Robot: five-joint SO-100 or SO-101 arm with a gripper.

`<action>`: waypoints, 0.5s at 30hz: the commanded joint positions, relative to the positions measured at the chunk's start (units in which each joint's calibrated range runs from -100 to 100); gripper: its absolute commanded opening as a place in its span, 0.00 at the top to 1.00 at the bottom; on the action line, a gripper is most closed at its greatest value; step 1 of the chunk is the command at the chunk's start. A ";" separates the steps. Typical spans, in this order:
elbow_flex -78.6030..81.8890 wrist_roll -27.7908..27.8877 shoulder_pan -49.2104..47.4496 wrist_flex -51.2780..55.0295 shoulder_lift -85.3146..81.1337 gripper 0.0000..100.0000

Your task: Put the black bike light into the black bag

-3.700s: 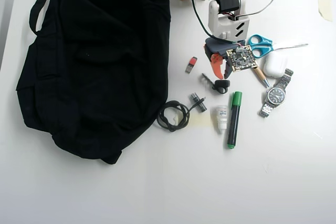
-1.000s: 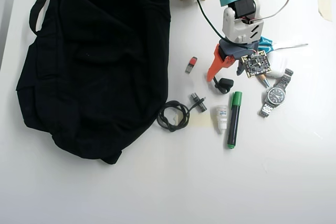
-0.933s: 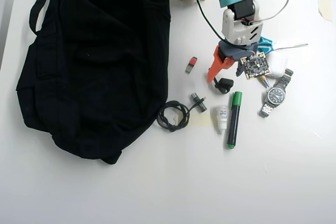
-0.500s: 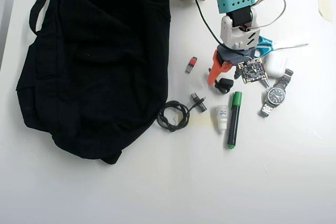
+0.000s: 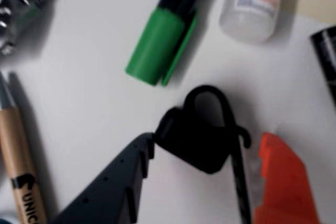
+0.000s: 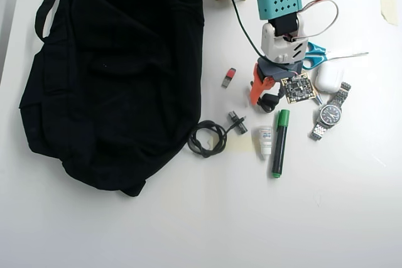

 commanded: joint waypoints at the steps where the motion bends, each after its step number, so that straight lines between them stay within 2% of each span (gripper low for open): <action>1: -3.45 -0.13 0.38 -1.37 0.80 0.74; 9: -3.45 -0.08 0.90 -1.45 0.72 0.75; 15: -2.82 0.24 0.90 -6.97 0.72 0.95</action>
